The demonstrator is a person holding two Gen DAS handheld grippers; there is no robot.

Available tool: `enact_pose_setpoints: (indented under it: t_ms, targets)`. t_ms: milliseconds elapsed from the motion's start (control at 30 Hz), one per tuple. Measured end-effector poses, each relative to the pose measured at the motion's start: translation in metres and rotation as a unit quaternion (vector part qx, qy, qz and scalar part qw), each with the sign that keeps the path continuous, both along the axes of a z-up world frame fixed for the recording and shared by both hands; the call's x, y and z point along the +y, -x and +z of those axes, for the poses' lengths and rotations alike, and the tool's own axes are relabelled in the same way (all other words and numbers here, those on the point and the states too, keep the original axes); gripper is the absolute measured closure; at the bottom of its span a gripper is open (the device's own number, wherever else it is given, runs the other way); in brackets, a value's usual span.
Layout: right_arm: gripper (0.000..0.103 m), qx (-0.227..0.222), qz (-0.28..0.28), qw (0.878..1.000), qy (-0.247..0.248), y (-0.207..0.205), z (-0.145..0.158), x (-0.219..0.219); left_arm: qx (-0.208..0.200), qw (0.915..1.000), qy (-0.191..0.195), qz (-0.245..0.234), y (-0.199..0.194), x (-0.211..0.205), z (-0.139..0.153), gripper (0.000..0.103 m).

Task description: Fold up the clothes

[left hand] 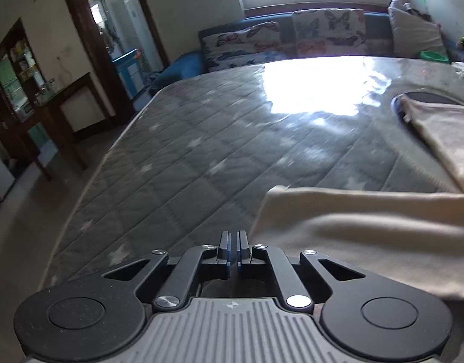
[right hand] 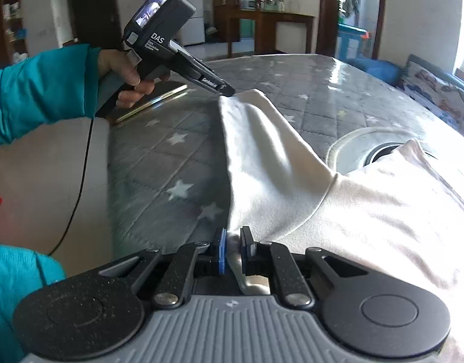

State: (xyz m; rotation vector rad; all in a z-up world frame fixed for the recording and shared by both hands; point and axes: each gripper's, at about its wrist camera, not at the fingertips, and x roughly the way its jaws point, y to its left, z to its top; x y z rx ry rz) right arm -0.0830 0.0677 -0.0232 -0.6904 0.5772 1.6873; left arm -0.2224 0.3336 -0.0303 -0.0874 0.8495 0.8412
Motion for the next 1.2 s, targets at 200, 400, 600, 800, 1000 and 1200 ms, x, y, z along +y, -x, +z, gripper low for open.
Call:
enact_pose_setpoints:
  t_ms: [200,400,600,800,1000,1200]
  targets:
    - [0.083,0.025,-0.024,0.999,-0.018,0.002,0.006,-0.003,-0.005,0.9998,0.006,0.020,0.003,0.001,0.008,0.097]
    - [0.082,0.040,-0.121,0.992,-0.019,-0.028,0.020,-0.044,-0.054,0.9981,0.010,-0.028,-0.012,-0.029,0.030,0.094]
    - [0.082,0.060,-0.211,0.976,0.018,-0.059,0.008,-0.081,-0.105,0.9840,0.048,-0.135,-0.042,-0.078,0.044,0.092]
    - [0.081,0.061,-0.213,0.975,0.028,-0.055,-0.002,-0.105,-0.127,0.9528,0.108,-0.254,-0.077,-0.129,0.043,0.092]
    - [0.073,0.058,-0.257,0.964,-0.022,-0.068,0.015,-0.114,-0.131,0.9186,0.141,-0.345,-0.104,-0.181,0.028,0.092]
    - [0.073,0.065,-0.317,0.946,-0.012,-0.087,-0.004,-0.110,-0.099,0.8994,0.166,-0.392,-0.111,-0.215,0.005,0.092]
